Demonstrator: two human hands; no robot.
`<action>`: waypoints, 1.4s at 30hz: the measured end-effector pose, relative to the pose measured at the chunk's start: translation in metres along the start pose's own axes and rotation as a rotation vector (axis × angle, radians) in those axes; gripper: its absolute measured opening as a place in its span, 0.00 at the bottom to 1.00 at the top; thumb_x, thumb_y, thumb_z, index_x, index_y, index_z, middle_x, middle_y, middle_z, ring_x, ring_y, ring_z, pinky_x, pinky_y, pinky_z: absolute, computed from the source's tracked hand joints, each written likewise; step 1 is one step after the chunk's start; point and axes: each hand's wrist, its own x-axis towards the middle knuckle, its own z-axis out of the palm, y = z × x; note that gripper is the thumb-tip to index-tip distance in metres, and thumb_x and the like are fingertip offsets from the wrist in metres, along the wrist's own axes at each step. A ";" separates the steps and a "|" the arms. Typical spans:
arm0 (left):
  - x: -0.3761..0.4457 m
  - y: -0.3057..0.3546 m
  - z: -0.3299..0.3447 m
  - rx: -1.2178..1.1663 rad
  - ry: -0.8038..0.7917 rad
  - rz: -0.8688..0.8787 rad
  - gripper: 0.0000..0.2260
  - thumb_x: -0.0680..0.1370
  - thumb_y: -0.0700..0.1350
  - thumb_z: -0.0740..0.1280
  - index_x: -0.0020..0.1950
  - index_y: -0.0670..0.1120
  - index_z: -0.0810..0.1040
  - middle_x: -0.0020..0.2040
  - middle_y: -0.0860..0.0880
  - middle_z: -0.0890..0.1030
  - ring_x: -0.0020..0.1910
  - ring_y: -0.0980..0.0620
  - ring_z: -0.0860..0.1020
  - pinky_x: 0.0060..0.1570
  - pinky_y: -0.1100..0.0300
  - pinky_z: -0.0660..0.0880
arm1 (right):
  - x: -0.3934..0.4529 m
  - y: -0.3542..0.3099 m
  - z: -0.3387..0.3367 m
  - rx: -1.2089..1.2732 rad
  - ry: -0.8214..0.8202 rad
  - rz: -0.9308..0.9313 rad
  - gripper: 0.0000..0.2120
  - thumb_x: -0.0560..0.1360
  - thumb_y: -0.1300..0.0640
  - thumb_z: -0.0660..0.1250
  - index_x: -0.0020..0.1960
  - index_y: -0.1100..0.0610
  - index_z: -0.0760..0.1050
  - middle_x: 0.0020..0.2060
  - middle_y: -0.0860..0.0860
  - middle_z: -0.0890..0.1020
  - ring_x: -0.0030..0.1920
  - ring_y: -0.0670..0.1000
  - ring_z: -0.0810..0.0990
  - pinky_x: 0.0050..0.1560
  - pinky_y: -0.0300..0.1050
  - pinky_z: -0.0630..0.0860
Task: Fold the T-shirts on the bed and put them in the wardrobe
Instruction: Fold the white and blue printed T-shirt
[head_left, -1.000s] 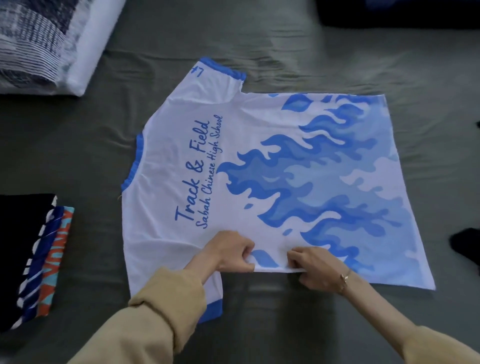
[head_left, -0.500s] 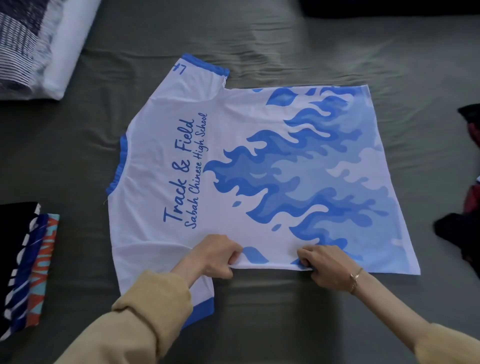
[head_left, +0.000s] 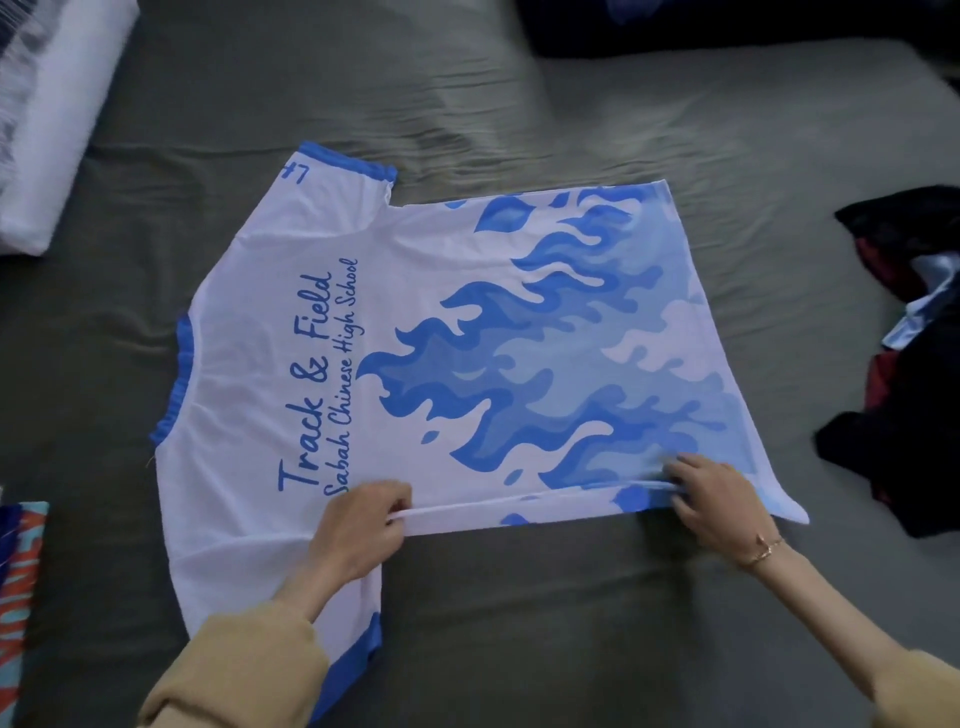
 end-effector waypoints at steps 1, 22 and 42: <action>0.008 -0.001 -0.005 -0.036 0.015 -0.060 0.12 0.75 0.40 0.65 0.35 0.53 0.69 0.36 0.55 0.74 0.34 0.58 0.72 0.33 0.72 0.63 | 0.005 0.006 -0.006 0.069 0.033 0.076 0.01 0.65 0.59 0.65 0.37 0.57 0.74 0.34 0.52 0.77 0.37 0.58 0.79 0.35 0.44 0.64; 0.146 -0.007 -0.035 -0.111 0.326 -0.658 0.12 0.78 0.38 0.58 0.38 0.38 0.76 0.38 0.40 0.77 0.37 0.45 0.73 0.38 0.55 0.67 | 0.151 0.075 -0.023 0.374 0.252 0.532 0.07 0.77 0.60 0.63 0.48 0.65 0.70 0.49 0.67 0.79 0.51 0.66 0.76 0.45 0.51 0.66; 0.114 -0.010 -0.026 -0.230 0.505 -0.429 0.08 0.77 0.49 0.65 0.48 0.45 0.72 0.47 0.48 0.73 0.45 0.49 0.73 0.45 0.53 0.71 | 0.159 0.011 0.000 -0.167 0.598 0.315 0.13 0.61 0.70 0.58 0.44 0.60 0.72 0.40 0.60 0.74 0.43 0.58 0.69 0.42 0.52 0.63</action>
